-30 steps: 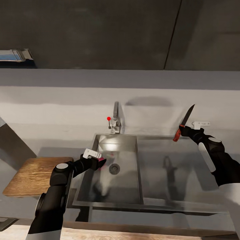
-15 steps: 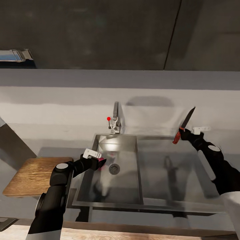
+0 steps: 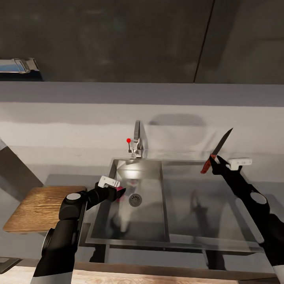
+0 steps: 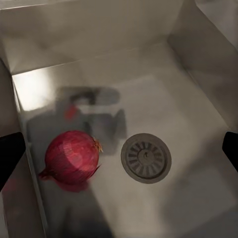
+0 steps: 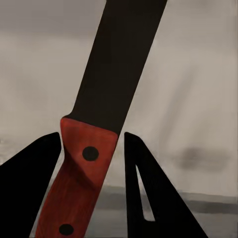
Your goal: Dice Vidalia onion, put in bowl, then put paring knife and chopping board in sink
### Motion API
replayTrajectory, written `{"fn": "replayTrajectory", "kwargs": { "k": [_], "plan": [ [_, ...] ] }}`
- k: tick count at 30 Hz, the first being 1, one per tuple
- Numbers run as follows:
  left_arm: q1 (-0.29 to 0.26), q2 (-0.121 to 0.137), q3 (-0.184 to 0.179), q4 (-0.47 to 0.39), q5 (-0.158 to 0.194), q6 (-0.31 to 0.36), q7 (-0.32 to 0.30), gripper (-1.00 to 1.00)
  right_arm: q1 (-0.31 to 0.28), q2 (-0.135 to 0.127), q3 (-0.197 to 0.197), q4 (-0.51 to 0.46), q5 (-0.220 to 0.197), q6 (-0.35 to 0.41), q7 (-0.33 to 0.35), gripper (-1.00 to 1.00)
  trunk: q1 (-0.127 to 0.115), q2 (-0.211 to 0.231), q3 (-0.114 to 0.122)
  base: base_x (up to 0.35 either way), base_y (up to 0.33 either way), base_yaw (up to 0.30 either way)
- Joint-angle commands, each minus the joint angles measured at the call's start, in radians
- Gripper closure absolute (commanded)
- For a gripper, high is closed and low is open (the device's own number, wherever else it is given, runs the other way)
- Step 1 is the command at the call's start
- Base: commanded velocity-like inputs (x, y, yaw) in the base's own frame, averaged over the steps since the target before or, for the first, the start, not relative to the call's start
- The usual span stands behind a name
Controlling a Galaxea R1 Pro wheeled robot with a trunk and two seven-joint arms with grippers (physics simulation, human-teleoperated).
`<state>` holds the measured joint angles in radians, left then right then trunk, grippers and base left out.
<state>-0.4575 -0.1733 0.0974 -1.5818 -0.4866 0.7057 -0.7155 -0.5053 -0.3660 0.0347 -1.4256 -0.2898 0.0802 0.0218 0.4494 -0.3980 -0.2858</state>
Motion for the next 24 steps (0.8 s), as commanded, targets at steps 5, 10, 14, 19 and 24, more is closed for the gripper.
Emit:
{"fn": "replayTrajectory", "kwargs": {
  "k": [5, 10, 14, 19, 24],
  "plan": [
    [-0.001, -0.001, 0.002, -0.001, -0.009, 0.003, -0.011, -1.00, 0.009, -0.002, -0.007, -0.027, -0.009, 0.150, 0.001, 1.00, 0.001, -0.002, -0.002, 0.000, 0.000, 0.000],
    [-0.001, -0.001, 0.002, -0.001, -0.009, 0.003, -0.010, -1.00, 0.010, -0.002, -0.070, -0.028, -0.009, 0.243, 0.001, 1.00, 0.001, -0.002, -0.002, 0.000, 0.000, 0.000],
    [-0.001, -0.001, 0.002, -0.001, -0.009, 0.003, -0.010, -1.00, 0.010, -0.002, -0.087, -0.029, -0.009, 0.253, 0.001, 1.00, 0.001, -0.002, -0.002, 0.001, 0.000, 0.000],
    [-0.001, -0.001, 0.002, -0.001, -0.009, 0.003, -0.010, -1.00, 0.010, -0.002, -0.090, -0.029, -0.009, 0.255, 0.000, 1.00, 0.001, -0.002, -0.002, 0.054, 0.000, -0.102],
    [-0.001, -0.001, 0.002, -0.001, -0.009, 0.003, -0.010, -1.00, 0.010, -0.002, -0.090, -0.029, -0.009, 0.254, 0.000, 1.00, 0.001, -0.002, 0.000, 0.075, 0.000, -0.231]
  ]
}}
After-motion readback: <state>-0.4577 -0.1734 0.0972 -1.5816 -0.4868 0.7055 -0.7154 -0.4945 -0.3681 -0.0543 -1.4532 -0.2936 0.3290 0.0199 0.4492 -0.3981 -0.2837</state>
